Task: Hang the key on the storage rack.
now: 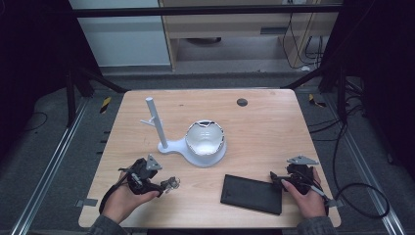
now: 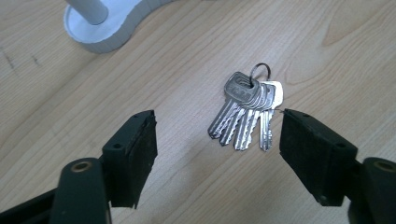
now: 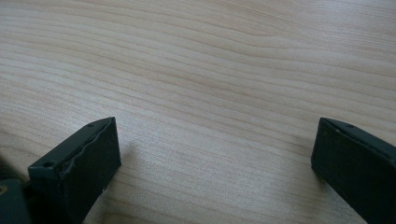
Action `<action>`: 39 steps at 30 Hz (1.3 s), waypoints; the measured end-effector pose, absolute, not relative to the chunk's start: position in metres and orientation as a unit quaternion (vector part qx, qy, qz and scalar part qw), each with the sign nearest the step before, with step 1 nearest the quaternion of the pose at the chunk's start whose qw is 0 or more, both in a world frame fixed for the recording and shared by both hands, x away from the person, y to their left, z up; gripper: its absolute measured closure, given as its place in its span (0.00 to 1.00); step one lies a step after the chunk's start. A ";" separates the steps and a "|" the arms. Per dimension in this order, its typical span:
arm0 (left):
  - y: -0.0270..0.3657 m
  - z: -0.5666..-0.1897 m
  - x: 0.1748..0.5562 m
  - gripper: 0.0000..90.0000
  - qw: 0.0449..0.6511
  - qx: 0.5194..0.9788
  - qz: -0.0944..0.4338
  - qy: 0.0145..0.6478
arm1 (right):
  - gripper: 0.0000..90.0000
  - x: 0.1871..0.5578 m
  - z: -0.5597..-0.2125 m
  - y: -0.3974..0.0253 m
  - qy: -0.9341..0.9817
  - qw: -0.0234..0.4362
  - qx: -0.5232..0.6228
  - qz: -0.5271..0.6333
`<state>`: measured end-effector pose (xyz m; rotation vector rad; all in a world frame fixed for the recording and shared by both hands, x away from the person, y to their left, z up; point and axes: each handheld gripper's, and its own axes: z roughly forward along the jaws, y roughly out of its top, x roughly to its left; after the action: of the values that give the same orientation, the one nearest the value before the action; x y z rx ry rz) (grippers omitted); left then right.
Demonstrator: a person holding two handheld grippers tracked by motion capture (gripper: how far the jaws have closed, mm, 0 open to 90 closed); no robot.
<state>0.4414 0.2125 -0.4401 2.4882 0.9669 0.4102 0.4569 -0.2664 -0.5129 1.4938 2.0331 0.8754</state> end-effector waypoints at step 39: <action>0.197 -0.468 0.479 0.51 0.160 0.939 0.055 0.299 | 0.02 0.456 -0.513 -0.267 0.742 0.234 0.542 0.319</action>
<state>0.4793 0.1974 -0.4678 2.6828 0.8530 0.1569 0.4563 -0.2668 -0.5129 1.4875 2.0359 0.8752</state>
